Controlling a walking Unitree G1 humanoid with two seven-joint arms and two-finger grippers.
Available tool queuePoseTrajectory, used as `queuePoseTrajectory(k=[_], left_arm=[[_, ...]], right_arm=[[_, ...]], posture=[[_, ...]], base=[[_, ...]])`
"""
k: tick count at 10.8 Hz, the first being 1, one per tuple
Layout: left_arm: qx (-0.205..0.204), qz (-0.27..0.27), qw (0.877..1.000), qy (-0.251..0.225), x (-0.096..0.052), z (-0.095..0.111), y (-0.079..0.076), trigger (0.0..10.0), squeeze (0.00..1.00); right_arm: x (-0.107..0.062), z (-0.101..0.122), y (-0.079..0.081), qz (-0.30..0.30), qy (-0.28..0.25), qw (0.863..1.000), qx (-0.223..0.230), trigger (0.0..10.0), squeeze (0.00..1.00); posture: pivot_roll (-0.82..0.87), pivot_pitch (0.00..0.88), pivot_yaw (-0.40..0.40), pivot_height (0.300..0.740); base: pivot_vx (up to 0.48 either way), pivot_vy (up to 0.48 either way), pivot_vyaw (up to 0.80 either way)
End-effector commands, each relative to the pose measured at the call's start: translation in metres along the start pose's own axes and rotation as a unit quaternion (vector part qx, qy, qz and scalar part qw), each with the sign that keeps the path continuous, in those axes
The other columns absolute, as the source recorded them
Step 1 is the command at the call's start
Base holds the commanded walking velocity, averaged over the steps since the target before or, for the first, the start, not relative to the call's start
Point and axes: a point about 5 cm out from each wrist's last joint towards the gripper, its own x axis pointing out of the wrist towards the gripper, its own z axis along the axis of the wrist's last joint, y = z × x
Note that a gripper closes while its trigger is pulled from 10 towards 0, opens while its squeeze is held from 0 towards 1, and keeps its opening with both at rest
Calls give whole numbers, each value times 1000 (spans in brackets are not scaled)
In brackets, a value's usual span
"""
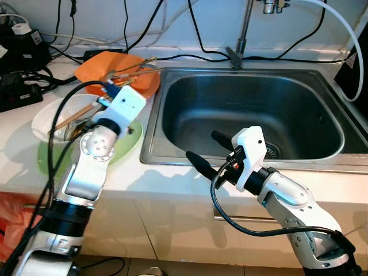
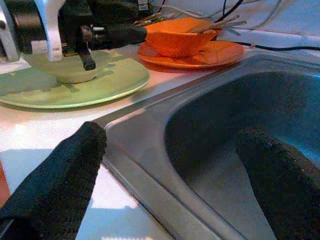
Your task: Kitchen organization
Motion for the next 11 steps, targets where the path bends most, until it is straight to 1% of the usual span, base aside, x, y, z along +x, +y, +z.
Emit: queuePoseTrajectory(k=[1,4,5,9,10,11], left_arm=[[21,14,1000,5,1,-3,3,10000,1000],[34,20,999,6,3,-5,5,10000,1000],[37,19,999,9,4,-6,6,10000,0],[33,-9,999,16,8,-12,4,10000,0],[30,-21,999,20,8,-13,2,4667,0],[29,-27,999,24,8,-15,1,3961,0]], right_arm=[[1,1,2,4,-4,1000,-5,10000,0],[2,0,2,5,-5,1000,-4,10000,0],[2,0,3,5,-6,1000,-3,10000,0],[-4,0,-3,14,4,1000,-1,10000,0],[-6,-1,-1,23,7,1000,1,10000,0],[-7,-2,2,35,11,999,3,10000,0]], posture=[[120,15,44,740],[120,14,45,740],[121,15,45,740],[115,20,46,740],[115,23,45,740],[114,22,46,740]], base=[[0,0,0],[0,0,0],[0,0,0],[0,0,0],[0,0,0],[0,0,0]])
